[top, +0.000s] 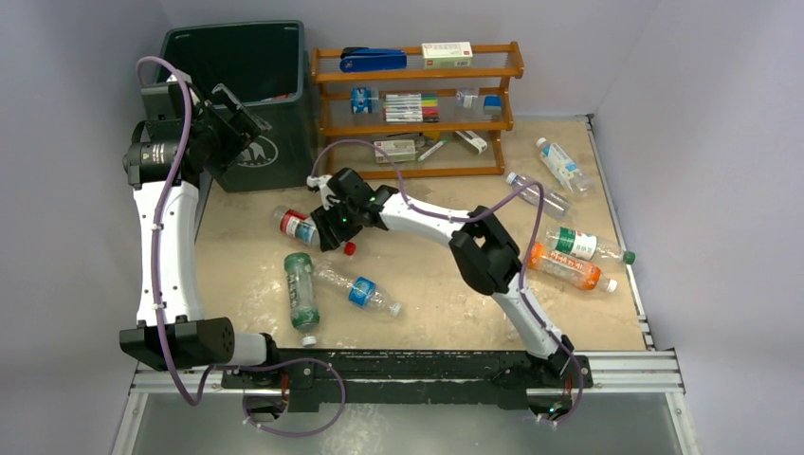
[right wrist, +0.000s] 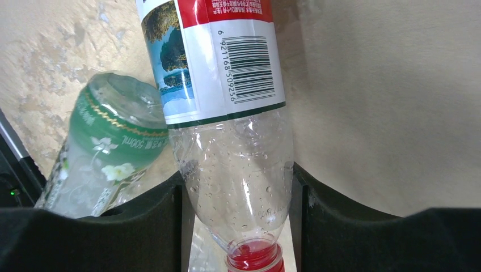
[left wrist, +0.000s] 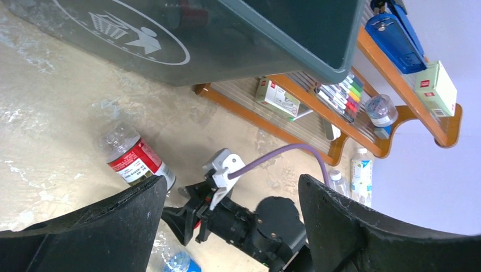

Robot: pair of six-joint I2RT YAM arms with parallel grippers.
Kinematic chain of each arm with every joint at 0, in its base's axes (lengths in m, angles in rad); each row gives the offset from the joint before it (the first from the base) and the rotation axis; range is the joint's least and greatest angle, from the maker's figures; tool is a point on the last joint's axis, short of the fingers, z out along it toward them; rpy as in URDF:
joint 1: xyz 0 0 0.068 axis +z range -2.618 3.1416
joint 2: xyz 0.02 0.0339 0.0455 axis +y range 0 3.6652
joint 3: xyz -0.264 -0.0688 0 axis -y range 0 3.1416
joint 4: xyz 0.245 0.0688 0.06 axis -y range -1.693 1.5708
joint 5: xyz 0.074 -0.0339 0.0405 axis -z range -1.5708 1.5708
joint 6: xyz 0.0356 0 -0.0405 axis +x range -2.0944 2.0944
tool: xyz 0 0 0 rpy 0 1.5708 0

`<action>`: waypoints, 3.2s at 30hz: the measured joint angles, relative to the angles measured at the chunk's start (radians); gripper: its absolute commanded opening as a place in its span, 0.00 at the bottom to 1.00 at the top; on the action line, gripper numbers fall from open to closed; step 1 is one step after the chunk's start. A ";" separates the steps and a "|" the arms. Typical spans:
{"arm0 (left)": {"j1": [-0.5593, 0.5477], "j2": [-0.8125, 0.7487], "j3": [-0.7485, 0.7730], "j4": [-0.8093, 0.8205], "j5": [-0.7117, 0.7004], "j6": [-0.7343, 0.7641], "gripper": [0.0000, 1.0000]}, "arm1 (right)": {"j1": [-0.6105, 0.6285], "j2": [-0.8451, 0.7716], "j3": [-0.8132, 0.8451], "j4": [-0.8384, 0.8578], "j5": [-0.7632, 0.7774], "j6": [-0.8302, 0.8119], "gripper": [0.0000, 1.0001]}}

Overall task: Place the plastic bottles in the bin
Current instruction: Pick up the plastic bottle at the center of the board, then place the plastic bottle in the trash bin.

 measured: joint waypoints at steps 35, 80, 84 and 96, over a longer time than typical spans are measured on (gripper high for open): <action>-0.290 -0.130 -0.266 0.628 0.043 -0.547 0.90 | -0.219 -0.556 0.056 -0.229 0.058 -0.034 0.42; -0.441 0.179 0.266 0.364 -0.270 -0.084 0.37 | -0.229 -0.676 0.100 -0.248 -0.019 0.004 1.00; -0.441 0.219 0.348 0.343 -0.317 -0.012 0.38 | -0.229 -0.782 0.008 -0.253 -0.006 0.014 1.00; -0.344 0.246 0.396 0.422 -0.510 0.117 0.40 | -0.229 -0.878 -0.269 -0.284 -0.015 0.045 1.00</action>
